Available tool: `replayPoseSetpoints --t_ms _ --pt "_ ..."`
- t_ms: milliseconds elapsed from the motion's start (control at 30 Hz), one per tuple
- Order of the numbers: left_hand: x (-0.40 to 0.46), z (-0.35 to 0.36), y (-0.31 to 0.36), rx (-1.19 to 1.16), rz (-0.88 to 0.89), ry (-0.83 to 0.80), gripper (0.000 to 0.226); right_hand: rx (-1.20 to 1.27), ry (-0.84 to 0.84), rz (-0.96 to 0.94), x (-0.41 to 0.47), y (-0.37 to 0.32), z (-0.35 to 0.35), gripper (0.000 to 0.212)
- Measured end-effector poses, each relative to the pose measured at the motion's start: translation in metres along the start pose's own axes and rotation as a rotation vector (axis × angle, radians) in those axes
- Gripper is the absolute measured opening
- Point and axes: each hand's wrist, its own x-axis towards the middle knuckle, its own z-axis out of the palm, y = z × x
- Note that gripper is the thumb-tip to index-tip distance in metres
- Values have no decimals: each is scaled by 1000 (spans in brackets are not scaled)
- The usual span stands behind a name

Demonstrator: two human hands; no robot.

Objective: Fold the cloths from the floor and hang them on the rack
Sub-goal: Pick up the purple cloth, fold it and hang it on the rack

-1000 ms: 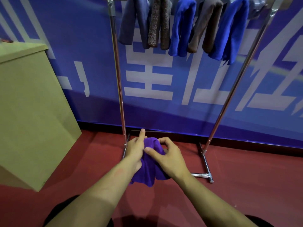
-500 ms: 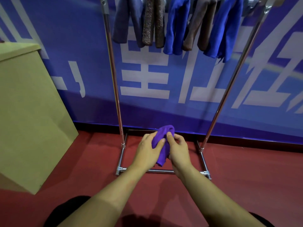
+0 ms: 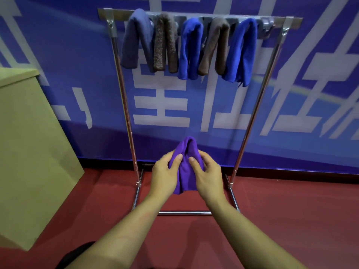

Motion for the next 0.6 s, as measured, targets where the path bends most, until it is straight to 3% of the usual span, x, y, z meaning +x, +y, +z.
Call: replayPoseSetpoints --t_ms 233,600 --pt "24 33 82 57 130 -42 28 -22 34 -116 36 -67 -56 25" --pt "95 118 225 24 314 -4 23 -249 251 -383 141 -166 -156 34"
